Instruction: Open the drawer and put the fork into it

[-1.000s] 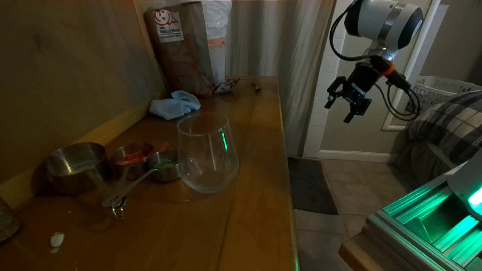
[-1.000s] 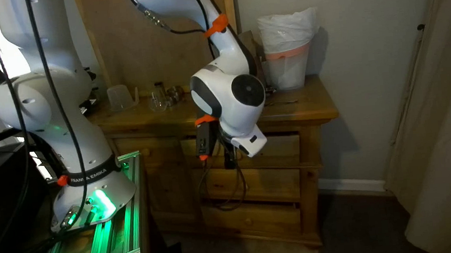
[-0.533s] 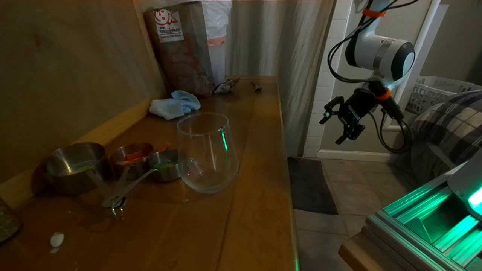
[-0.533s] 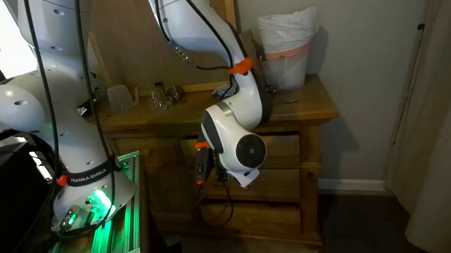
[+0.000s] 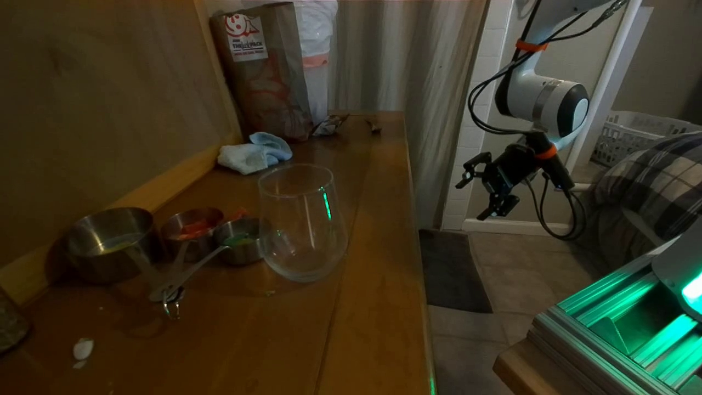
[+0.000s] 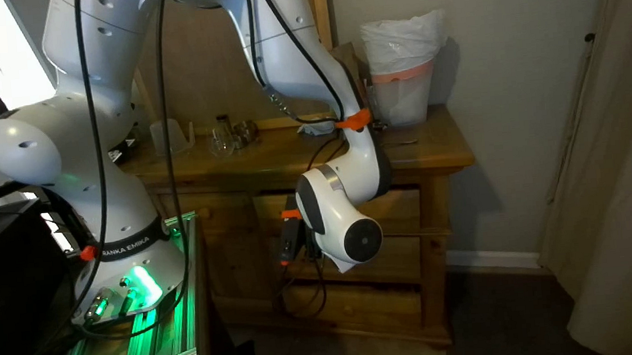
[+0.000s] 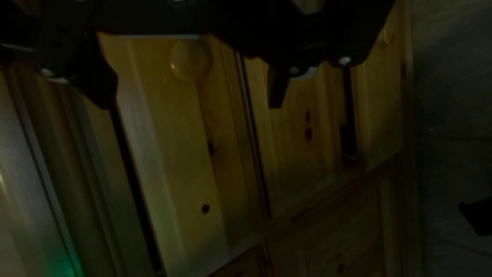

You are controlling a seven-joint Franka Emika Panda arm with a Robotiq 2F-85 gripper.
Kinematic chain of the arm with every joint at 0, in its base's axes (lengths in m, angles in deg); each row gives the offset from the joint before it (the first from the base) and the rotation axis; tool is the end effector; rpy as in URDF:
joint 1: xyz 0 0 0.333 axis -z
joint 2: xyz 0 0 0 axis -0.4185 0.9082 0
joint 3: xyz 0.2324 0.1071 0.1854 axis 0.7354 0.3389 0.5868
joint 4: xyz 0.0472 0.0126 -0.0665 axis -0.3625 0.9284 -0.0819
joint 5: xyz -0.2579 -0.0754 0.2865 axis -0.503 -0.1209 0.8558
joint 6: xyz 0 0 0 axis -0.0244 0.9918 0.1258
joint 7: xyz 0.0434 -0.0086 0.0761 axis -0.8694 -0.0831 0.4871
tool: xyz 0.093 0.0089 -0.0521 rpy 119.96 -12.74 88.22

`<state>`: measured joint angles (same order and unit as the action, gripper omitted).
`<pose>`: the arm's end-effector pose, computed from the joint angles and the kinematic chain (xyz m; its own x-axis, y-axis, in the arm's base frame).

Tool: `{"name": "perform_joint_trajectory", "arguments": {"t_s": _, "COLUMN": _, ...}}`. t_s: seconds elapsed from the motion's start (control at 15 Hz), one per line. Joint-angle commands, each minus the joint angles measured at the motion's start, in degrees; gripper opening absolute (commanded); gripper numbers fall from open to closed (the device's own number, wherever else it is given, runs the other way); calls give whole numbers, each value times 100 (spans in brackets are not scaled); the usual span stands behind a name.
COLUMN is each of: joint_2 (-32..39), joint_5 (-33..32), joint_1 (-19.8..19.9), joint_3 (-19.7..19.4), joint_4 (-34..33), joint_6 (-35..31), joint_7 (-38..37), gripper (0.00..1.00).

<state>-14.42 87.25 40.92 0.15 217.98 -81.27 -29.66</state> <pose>0.3715 -0.0950 0.0267 0.8745 -0.1864 -0.4479 -0.4825 -0.4307 -0.7627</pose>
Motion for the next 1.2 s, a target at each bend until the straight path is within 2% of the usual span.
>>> {"name": "perform_joint_trajectory", "arguments": {"t_s": 0.0, "joint_2": 12, "joint_5": 29, "joint_1": -86, "joint_3": -87, "joint_4": -22, "joint_6": 62, "joint_7": 10, "gripper": 100}}
{"name": "perform_joint_trajectory", "arguments": {"t_s": 0.33, "joint_2": 592, "joint_5": 761, "joint_1": 126, "joint_3": 243, "joint_4": -272, "joint_6": 648, "joint_7": 691, "gripper": 100}}
{"name": "perform_joint_trajectory", "arguments": {"t_s": 0.73, "joint_2": 1552, "joint_5": 1708, "joint_1": -9, "joint_3": 249, "joint_4": -770, "joint_6": 1337, "joint_7": 1628, "gripper": 100}}
{"name": "perform_joint_trajectory", "arguments": {"t_s": 1.13, "joint_2": 2321, "joint_5": 2440, "joint_1": -170, "joint_3": 238, "joint_4": -1334, "joint_6": 1939, "joint_7": 1933, "gripper": 100}}
